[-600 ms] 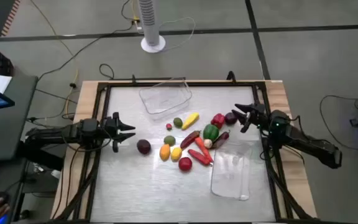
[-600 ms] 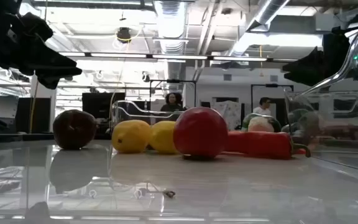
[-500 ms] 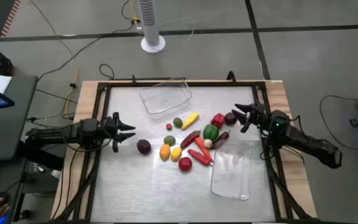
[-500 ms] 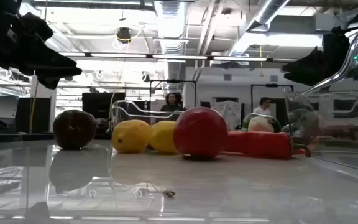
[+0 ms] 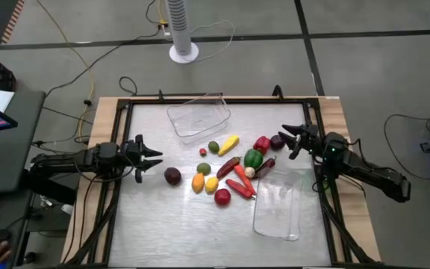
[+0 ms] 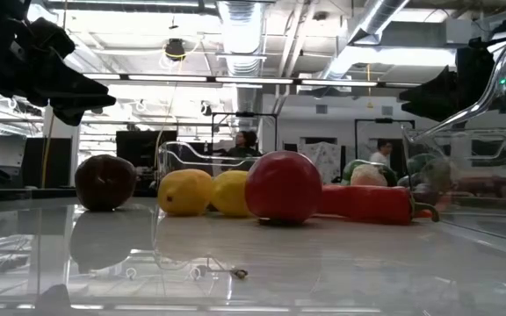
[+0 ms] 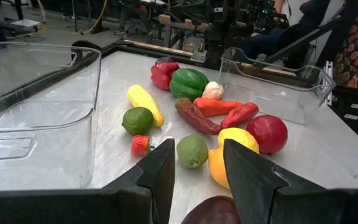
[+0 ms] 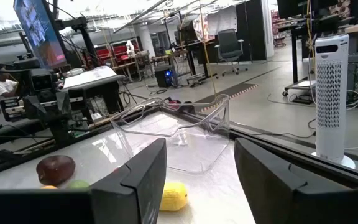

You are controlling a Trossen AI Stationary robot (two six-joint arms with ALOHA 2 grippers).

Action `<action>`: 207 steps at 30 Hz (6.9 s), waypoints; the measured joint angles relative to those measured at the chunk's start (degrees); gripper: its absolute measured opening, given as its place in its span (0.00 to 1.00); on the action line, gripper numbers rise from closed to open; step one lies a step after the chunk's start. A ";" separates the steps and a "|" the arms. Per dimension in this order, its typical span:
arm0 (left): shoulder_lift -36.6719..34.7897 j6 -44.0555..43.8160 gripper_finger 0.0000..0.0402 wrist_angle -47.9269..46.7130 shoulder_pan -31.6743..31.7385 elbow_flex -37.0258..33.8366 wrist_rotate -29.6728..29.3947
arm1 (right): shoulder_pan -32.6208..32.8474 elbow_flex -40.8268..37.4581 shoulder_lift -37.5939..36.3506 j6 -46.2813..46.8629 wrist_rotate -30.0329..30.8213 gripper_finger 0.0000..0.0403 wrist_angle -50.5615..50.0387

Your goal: Sort produce into baskets

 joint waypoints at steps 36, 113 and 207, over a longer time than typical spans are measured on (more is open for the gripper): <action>0.02 0.00 0.31 0.01 0.00 0.00 0.00 | 0.01 -0.02 -0.01 0.00 0.00 0.54 0.00; 22.47 4.13 0.75 14.15 -1.64 2.72 4.20 | 0.75 10.99 22.55 -1.15 -6.43 0.76 18.11; 84.29 22.77 0.92 2.68 6.18 48.32 -1.21 | 5.99 14.06 49.47 -5.16 -5.53 0.89 33.26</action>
